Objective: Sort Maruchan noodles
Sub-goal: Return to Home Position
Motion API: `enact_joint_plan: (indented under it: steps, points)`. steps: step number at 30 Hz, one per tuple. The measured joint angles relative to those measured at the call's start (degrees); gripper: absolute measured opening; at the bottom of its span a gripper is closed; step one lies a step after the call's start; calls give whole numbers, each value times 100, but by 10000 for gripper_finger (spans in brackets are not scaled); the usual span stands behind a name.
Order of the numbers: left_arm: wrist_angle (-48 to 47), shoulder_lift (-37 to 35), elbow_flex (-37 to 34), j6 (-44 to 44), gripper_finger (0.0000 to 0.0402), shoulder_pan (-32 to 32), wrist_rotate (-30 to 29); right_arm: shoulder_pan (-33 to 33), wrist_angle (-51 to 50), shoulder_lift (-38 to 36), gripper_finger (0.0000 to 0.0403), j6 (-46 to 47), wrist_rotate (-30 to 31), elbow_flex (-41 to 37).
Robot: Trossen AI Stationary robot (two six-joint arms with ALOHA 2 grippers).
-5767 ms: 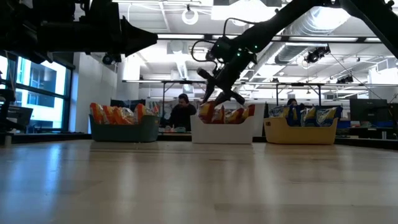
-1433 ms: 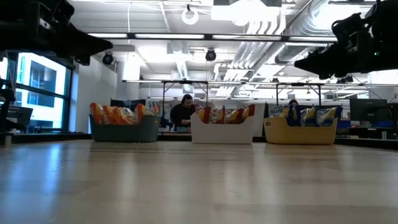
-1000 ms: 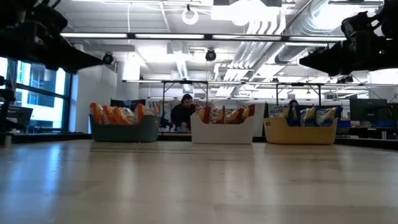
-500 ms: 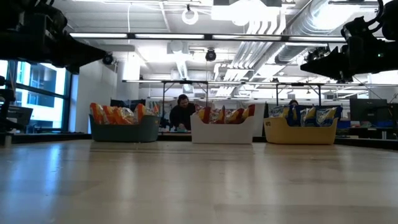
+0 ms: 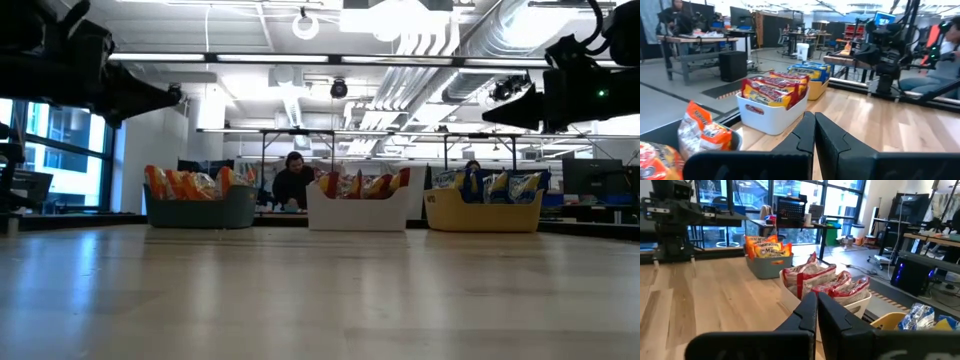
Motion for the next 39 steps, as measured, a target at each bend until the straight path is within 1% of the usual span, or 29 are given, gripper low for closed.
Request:
enact_joint_plan:
  steps: [2, 9, 14, 39]
  points:
    - [7, 28, 0, 55, 0, 70, -3, 0, -6, 85, 0, 22, -53, 0]
    - [5, 78, 0, 17, 0, 222, 4, 0, -11, 330, 0, 750, -90, -2]
    - [6, 78, 0, -131, 0, 220, 13, 0, -11, 324, 0, 729, -92, -2]
    - [6, 78, 2, -125, 1, 218, 22, 0, -9, 322, 0, 748, -110, -4]
